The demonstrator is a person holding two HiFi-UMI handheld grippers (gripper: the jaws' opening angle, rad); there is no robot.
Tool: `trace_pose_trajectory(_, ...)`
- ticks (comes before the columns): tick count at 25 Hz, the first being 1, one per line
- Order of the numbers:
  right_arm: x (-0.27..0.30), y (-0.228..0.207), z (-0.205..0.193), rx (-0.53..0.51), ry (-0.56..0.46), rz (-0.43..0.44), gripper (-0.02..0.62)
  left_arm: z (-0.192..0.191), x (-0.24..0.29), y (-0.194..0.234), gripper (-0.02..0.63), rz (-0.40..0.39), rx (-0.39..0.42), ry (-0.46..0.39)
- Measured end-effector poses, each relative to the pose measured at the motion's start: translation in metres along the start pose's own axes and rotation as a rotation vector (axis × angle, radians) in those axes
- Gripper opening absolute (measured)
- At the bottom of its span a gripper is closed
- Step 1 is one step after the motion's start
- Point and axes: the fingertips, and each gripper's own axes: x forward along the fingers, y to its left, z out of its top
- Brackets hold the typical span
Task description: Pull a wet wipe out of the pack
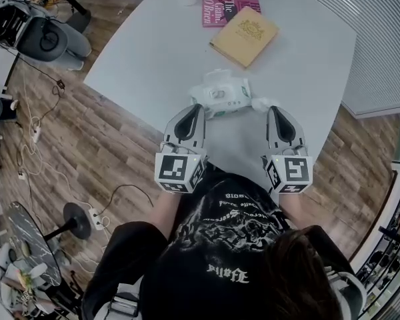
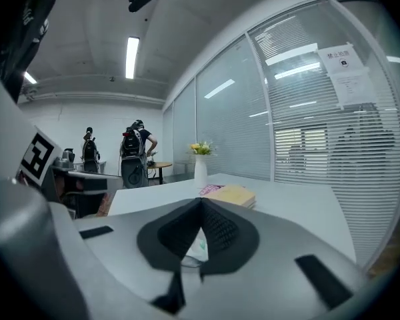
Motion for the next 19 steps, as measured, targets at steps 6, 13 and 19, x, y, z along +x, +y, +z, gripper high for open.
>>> trace_pose_trajectory(6, -0.001, 0.004, -0.012, -0.027, 0.001, -0.003, -0.002, -0.002, 0.0, -0.005, 0.008, -0.001, 0.004, -0.009)
trace_pose_trajectory(13, 0.001, 0.007, -0.012, -0.063, 0.003, 0.003, -0.002, 0.002, -0.002, -0.004, 0.008, 0.01, 0.033, -0.019)
trace_pose_trajectory(19, 0.001, 0.014, -0.01, -0.063, 0.003, 0.021, -0.002, 0.004, -0.006, -0.003, 0.008, 0.021, 0.021, -0.023)
